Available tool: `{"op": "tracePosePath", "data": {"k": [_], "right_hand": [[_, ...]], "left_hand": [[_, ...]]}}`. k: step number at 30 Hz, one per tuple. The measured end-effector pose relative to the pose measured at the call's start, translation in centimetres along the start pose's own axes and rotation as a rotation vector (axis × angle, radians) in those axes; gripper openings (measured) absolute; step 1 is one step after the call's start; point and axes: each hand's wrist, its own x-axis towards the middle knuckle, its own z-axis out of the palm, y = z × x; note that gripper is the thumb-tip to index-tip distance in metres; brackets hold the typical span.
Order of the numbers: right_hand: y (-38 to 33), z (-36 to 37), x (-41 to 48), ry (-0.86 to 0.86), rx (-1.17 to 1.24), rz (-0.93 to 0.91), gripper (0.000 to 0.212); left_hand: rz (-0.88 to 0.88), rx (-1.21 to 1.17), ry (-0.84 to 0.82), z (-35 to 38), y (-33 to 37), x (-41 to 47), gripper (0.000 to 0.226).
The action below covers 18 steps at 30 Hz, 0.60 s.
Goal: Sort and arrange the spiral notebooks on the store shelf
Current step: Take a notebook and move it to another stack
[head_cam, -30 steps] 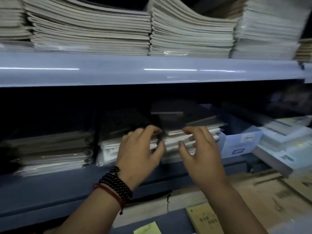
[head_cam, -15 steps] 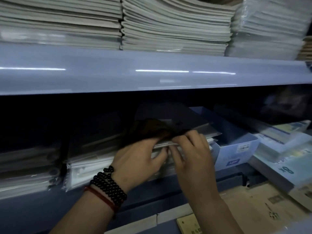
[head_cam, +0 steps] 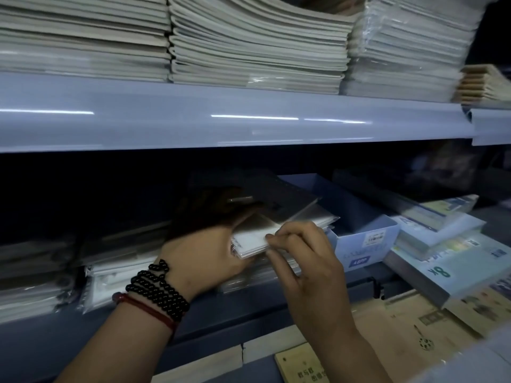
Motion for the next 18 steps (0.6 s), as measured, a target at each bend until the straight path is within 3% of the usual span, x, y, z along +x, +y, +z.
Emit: {"op": "tracePosePath", "data": {"k": [2,5,7,9,13,18], "right_hand": [[-0.1,-0.3,0.0,-0.025,0.054,0.046,0.014],[-0.6,-0.6,0.0,0.104,0.266,0.232,0.027],[-1.2,-0.9,0.3,0.249,0.443,0.479,0.021],[-1.6,-1.2,0.8,0.259,0.556,0.672,0.006],[-2.3,-1.0,2.1,0.167,0.749,0.857,0.027],[-2.5,-0.8,2.8,0.254,0.981,0.943,0.031]], "left_hand": [[-0.020,0.039,0.033,-0.1,-0.1,0.0,0.071],[0.060,-0.109,-0.115,0.0,0.0,-0.2,0.085],[0.100,-0.114,-0.204,0.0,0.6,-0.4,0.097],[0.097,-0.119,-0.199,0.0,0.7,-0.1,0.095],[0.025,-0.152,-0.089,0.8,0.5,-0.4,0.077],[-0.078,0.112,0.056,1.1,-0.5,0.1,0.073]]}}
